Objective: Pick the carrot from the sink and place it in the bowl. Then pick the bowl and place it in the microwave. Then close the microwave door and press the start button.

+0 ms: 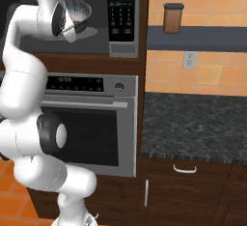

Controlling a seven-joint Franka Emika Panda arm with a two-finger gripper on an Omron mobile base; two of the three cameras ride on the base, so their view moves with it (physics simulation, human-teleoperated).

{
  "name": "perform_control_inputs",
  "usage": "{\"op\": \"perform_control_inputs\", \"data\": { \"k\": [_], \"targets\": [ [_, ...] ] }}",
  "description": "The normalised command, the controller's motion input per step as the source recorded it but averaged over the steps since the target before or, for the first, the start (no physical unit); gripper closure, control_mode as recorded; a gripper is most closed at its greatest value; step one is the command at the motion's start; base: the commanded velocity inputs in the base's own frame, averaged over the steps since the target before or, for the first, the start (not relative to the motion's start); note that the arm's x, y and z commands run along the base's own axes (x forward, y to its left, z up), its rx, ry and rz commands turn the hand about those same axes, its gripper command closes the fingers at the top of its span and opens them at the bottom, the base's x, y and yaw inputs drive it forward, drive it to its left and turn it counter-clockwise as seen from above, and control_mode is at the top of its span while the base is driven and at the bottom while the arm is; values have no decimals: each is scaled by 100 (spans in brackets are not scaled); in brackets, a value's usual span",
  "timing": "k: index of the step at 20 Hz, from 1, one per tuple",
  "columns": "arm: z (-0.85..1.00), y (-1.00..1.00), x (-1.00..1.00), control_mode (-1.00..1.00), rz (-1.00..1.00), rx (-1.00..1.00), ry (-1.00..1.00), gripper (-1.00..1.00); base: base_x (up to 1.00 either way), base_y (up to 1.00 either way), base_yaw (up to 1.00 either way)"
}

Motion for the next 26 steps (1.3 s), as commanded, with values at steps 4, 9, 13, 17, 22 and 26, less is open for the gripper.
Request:
{"op": "perform_control_inputs", "data": {
  "k": [4,9,13,17,22,26],
  "targets": [
    [0,8,-96,-100,0,-3,-44,-100,0,0,0],
    [0,1,-100,-100,0,0,-39,-100,0,0,0],
    [0,1,-98,-100,0,-1,-19,-100,0,0,0],
    [-25,3,-22,-100,1,-18,5,-100,0,0,0],
    [-8,1,-38,-100,-5,-41,-5,-100,0,0,0],
    [6,11,-43,-100,-24,-47,-7,-100,0,0,0]
  ]
}}
